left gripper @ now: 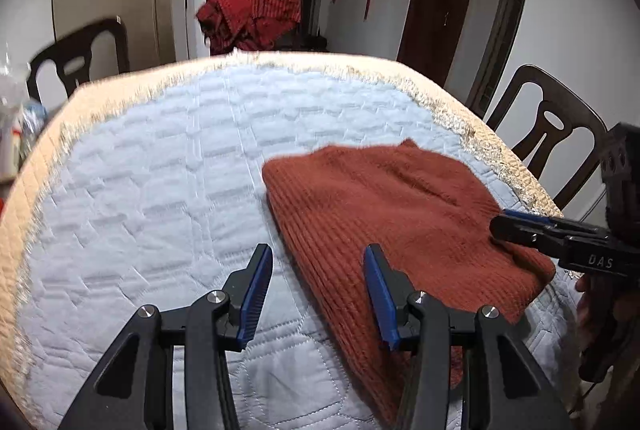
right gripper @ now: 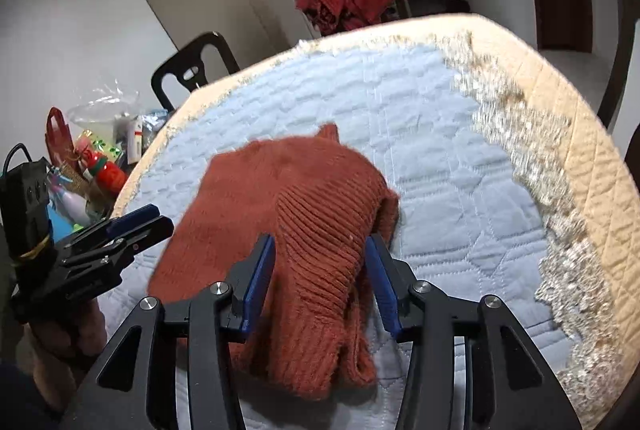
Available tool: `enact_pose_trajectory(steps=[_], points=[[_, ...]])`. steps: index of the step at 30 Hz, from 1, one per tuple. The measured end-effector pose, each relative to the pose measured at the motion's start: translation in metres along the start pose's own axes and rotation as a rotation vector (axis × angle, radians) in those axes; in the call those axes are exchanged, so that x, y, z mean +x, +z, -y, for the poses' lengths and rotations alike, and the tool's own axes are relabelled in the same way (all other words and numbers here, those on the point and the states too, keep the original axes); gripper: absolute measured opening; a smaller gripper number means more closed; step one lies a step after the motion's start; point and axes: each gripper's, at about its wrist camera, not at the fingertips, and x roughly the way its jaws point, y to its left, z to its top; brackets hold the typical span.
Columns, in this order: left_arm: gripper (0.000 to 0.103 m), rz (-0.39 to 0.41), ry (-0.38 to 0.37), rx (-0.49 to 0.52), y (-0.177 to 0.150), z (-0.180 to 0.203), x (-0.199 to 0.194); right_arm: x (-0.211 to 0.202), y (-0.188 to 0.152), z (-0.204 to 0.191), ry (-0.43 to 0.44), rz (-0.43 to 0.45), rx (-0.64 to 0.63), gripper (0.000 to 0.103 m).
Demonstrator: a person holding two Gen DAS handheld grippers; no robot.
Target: Fold small clothes
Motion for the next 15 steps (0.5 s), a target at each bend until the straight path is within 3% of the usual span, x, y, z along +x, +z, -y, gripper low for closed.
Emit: enact_pose_trajectory(steps=[3,8,15], points=[[0.051,-0.006,-0.022,-0.022,-0.003,-0.003,0.005,0.015,-0.004,0.012,0.04,-0.065,0.063,0.049],[0.052,-0.009,-0.042,-0.038,-0.006,-0.004,0.008,0.018,-0.004,0.022,0.1,-0.075,0.116,0.05],[0.052,-0.017,-0.137,-0.11,-0.001,-0.01,0.006,0.018,-0.004,0.024,0.126,-0.084,0.122,0.05]])
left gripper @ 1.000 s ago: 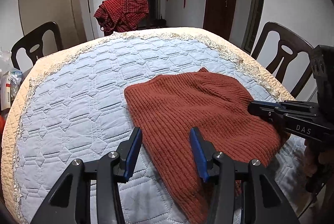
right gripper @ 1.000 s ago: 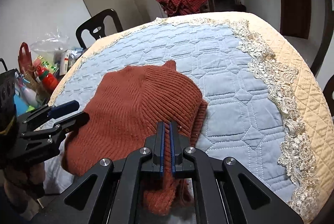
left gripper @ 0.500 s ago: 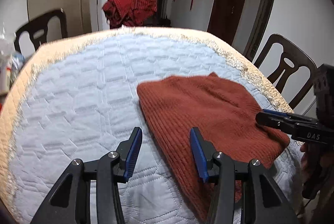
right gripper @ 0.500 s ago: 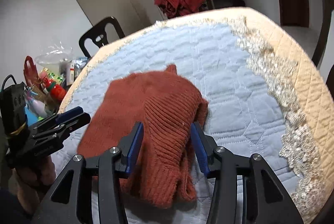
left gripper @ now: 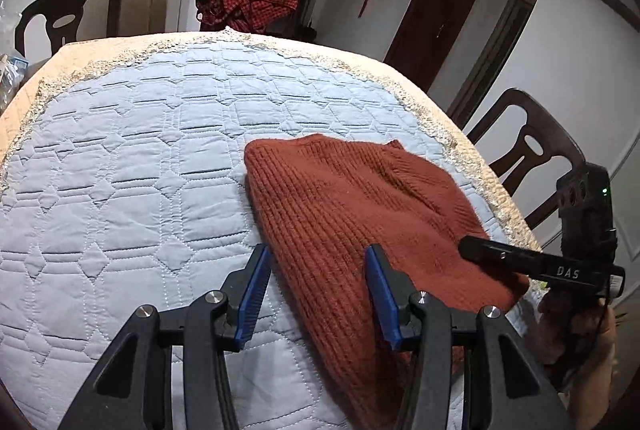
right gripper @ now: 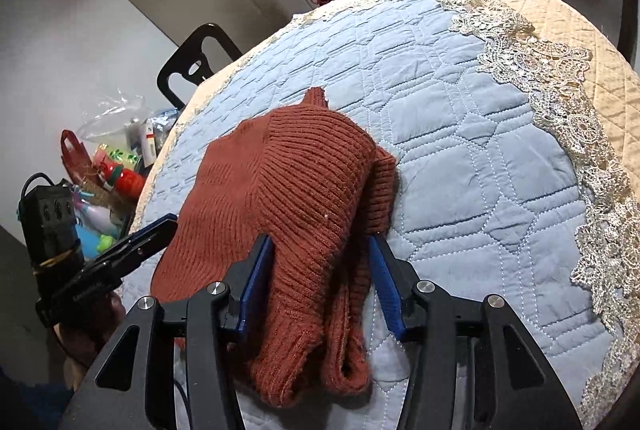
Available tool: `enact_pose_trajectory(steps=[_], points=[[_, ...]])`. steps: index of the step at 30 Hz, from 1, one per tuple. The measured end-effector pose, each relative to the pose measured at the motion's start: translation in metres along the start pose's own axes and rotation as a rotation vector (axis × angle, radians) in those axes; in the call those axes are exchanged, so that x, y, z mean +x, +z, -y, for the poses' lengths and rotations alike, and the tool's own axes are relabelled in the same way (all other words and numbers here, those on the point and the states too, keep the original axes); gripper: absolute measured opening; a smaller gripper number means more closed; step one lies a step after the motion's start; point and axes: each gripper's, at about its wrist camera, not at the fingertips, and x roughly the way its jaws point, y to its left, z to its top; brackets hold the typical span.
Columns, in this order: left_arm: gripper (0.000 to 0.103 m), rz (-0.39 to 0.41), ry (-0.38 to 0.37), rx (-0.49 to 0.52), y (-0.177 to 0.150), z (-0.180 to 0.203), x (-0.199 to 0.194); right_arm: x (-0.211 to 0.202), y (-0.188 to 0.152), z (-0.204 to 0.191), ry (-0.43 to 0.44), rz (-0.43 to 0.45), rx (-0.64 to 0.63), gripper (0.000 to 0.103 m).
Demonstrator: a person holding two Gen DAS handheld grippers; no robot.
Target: Fold small clothes
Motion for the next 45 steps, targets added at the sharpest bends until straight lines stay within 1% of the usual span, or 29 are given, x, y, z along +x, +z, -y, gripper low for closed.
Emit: enact_pose_trajectory(steps=[4,6,13,18,20,22,25,30,35,41,45], points=[[0.052,-0.004,-0.018,0.012,-0.003,0.004,0.005,0.002,0.001,0.0,0.006,-0.004,-0.005,0.05],[0.056,-0.008,-0.022,-0.001,-0.005,0.002,0.008,0.003,0.001,0.0,0.008,-0.006,-0.009,0.05],[0.058,-0.013,-0.051,-0.029,-0.008,-0.002,0.01,0.005,0.002,-0.001,0.012,-0.01,-0.015,0.05],[0.062,-0.037,-0.082,-0.03,-0.01,-0.001,0.021,0.009,0.004,-0.001,0.021,-0.013,-0.015,0.049],[0.064,-0.056,-0.097,-0.035,-0.011,-0.001,0.029,0.009,0.004,-0.001,0.019,-0.014,-0.023,0.047],[0.064,-0.055,-0.099,-0.03,-0.011,0.001,0.03,0.009,0.003,0.001,0.029,-0.014,-0.017,0.042],[0.06,-0.054,-0.085,-0.009,-0.01,0.006,0.029,0.008,0.002,0.002,0.04,-0.01,-0.006,0.037],[0.046,-0.042,-0.06,0.031,-0.008,0.013,0.025,0.006,0.002,0.001,0.05,-0.003,-0.001,0.028],[0.037,-0.027,-0.045,0.051,-0.003,0.015,0.015,-0.001,0.001,-0.005,0.05,0.015,-0.001,0.026],[0.034,0.003,-0.014,0.09,0.004,0.015,0.0,-0.01,0.005,-0.021,0.087,0.048,-0.022,0.026],[0.034,0.031,0.01,0.09,0.014,0.002,-0.014,-0.004,0.011,-0.038,0.115,0.051,-0.044,0.026]])
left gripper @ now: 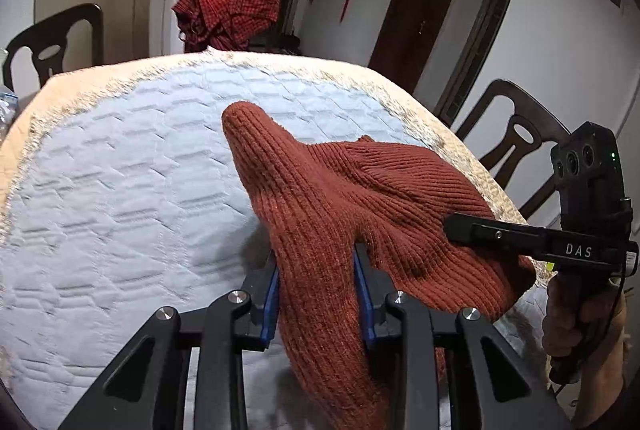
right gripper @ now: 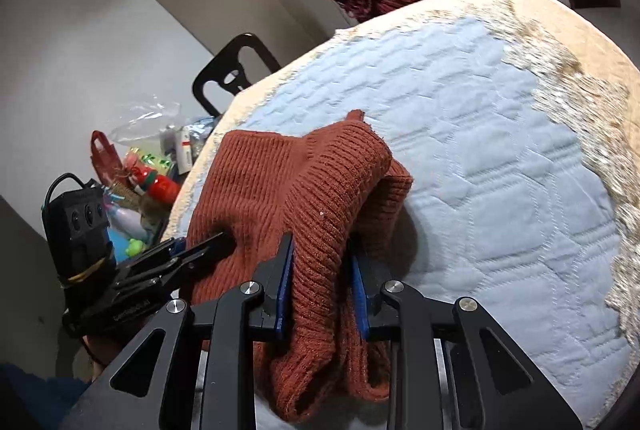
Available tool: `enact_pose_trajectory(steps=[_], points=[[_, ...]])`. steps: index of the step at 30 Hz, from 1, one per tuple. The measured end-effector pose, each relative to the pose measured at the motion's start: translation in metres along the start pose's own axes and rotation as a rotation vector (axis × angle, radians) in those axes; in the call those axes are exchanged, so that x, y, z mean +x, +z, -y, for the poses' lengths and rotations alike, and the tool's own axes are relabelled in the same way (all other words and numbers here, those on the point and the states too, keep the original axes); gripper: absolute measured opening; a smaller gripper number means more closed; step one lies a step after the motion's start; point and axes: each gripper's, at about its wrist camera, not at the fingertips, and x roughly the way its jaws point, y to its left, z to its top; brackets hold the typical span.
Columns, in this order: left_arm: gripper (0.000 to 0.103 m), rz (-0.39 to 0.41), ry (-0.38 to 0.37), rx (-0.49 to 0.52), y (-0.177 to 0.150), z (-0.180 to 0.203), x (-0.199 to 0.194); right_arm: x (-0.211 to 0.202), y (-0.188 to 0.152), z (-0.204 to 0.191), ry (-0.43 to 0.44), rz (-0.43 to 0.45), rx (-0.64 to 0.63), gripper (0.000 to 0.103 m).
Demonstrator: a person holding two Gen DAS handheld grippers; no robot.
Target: Fold small clothes
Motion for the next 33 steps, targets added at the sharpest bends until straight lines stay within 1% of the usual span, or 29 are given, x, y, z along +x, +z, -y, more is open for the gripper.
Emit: enact_pose_trajectory(steps=[6,15,17,21,24,26,28,29,30,31,33], points=[[0.034,0.032,0.064,-0.005,0.012,-0.038,-0.02,0.031,0.016,-0.03,0.057,-0.001,-0.023,0.026],[0.034,0.065,0.151,-0.037,0.034,-0.12,-0.042,0.098,0.038,-0.085,0.135,-0.024,-0.06,0.026],[0.034,0.065,0.156,-0.042,0.035,-0.137,-0.044,0.113,0.042,-0.096,0.149,-0.028,-0.067,0.026],[0.034,0.049,0.148,-0.068,0.036,-0.171,-0.037,0.137,0.046,-0.106,0.166,-0.04,-0.065,0.026],[0.035,0.013,0.144,-0.089,0.03,-0.195,-0.021,0.16,0.044,-0.105,0.159,-0.067,-0.054,0.026],[0.038,-0.027,0.131,-0.119,0.02,-0.21,-0.005,0.18,0.04,-0.099,0.132,-0.105,-0.042,0.027],[0.042,-0.018,0.107,-0.148,0.012,-0.218,-0.005,0.19,0.035,-0.09,0.095,-0.13,-0.016,0.032],[0.043,-0.01,0.1,-0.159,0.01,-0.218,-0.008,0.189,0.034,-0.086,0.106,-0.129,0.0,0.035],[0.043,-0.005,0.099,-0.163,0.008,-0.217,-0.012,0.186,0.033,-0.084,0.113,-0.126,0.01,0.035],[0.043,-0.001,0.106,-0.157,0.008,-0.215,-0.017,0.18,0.033,-0.085,0.103,-0.124,0.007,0.035],[0.043,0.018,0.139,-0.134,0.008,-0.211,-0.028,0.163,0.036,-0.094,0.054,-0.091,-0.05,0.035]])
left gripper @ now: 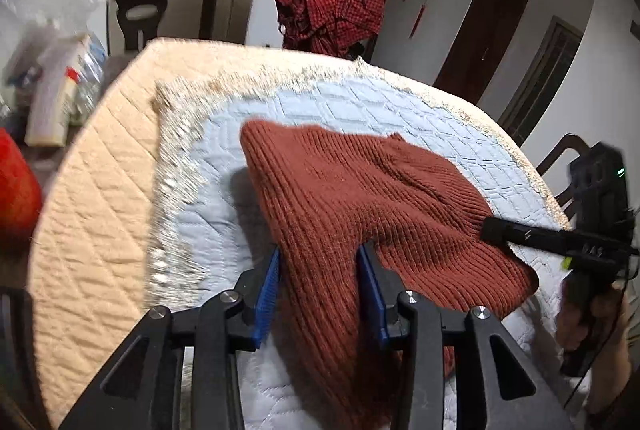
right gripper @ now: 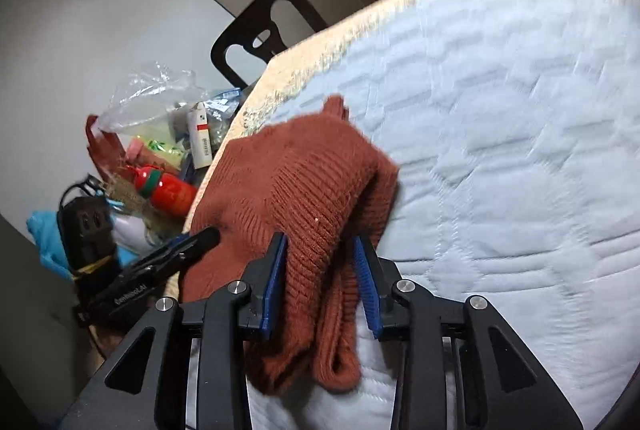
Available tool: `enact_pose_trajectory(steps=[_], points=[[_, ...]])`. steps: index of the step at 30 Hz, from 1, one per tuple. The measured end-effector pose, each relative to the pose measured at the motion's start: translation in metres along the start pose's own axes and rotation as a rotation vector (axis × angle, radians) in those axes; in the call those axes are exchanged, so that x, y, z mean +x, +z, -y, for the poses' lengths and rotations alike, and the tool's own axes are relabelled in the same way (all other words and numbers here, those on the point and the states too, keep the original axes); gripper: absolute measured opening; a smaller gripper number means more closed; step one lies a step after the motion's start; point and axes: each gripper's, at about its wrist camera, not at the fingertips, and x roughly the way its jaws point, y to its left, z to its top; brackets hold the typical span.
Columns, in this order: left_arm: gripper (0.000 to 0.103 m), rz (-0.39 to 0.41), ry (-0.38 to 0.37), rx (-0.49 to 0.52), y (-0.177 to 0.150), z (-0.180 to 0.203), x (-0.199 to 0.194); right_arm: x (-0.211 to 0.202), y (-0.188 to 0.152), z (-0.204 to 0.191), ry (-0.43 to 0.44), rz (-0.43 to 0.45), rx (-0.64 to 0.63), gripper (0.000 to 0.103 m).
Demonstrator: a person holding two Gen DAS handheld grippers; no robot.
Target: Fold small clothes
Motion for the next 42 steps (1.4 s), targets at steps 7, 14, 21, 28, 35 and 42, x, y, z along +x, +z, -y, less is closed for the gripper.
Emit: enact_pose_trajectory(steps=[7,14,21,28,35,42], points=[[0.042,0.057,0.065,0.072,0.031,0.02,-0.001,-0.003,0.031,-0.035,-0.126,0.062,-0.169,0.022],[0.043,-0.002,0.143,0.072,0.022,0.02,0.034,0.036,0.032,-0.014,-0.194,-0.025,-0.186,0.015],[0.042,0.03,0.189,0.072,0.015,0.035,0.002,0.002,0.023,-0.043,-0.191,0.026,-0.265,0.015],[0.042,0.056,0.203,0.071,-0.011,0.05,-0.026,-0.016,-0.014,-0.069,-0.194,-0.003,-0.382,0.015],[0.04,0.035,0.24,0.081,-0.033,0.055,-0.015,0.002,-0.028,-0.051,-0.246,-0.06,-0.373,0.013],[0.04,0.049,0.252,0.08,-0.036,0.057,-0.013,0.004,-0.028,-0.051,-0.256,-0.059,-0.377,0.012]])
